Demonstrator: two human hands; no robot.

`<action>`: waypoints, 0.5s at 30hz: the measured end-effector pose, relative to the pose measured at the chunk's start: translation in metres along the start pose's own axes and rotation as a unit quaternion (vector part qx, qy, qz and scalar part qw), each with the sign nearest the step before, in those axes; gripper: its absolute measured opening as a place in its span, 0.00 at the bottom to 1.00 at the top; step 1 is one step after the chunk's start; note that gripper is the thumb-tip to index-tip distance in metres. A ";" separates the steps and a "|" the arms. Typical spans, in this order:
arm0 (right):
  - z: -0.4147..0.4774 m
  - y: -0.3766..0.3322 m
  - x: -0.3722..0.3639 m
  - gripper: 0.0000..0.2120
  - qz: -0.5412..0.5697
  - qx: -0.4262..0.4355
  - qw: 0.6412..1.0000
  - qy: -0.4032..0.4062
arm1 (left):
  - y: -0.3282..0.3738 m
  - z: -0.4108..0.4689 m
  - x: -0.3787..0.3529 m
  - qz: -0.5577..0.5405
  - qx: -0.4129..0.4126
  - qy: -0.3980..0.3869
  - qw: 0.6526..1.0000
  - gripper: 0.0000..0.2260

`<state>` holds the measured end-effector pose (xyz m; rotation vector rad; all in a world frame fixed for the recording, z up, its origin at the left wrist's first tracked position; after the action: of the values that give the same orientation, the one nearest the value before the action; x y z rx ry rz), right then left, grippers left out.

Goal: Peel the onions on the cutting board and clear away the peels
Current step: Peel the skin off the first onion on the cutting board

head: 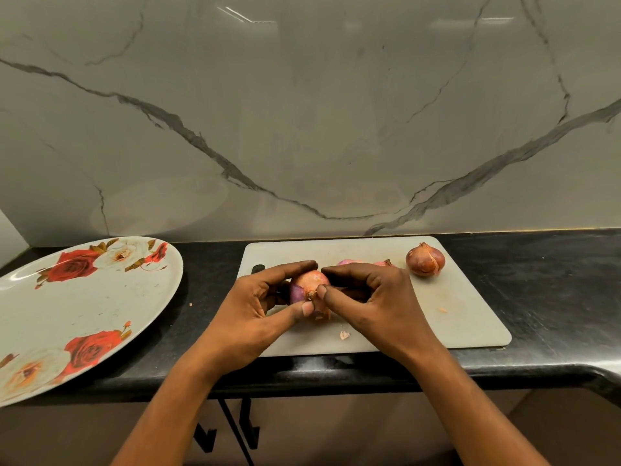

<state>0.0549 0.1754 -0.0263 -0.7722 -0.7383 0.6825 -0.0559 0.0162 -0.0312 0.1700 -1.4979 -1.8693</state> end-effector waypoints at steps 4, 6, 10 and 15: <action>0.001 -0.001 -0.002 0.11 -0.031 0.019 0.999 -0.016 | -0.003 0.000 0.000 0.021 0.004 -0.004 1.000 0.25; 0.001 -0.002 -0.003 0.11 -0.046 0.026 0.998 -0.023 | -0.003 0.000 -0.001 0.022 0.007 -0.005 1.000 0.25; 0.002 -0.002 0.001 0.13 -0.061 0.043 0.997 -0.003 | -0.003 0.001 0.001 -0.011 0.006 0.004 1.000 0.25; 0.001 0.002 0.003 0.15 -0.013 0.017 1.000 0.017 | 0.000 0.001 0.002 -0.037 0.006 0.022 0.999 0.24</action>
<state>0.0552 0.1796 -0.0264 -0.7412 -0.7030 0.6550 -0.0583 0.0161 -0.0303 0.2724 -1.4909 -1.9033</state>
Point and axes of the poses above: each hand's wrist, its own z-axis towards the middle knuckle, its own x-axis out of the back of the hand, y = z × x, the point moved 6 cm from there along z, towards the middle knuckle, and after that the axes turned 1 degree about x, right-handed, at the moved point
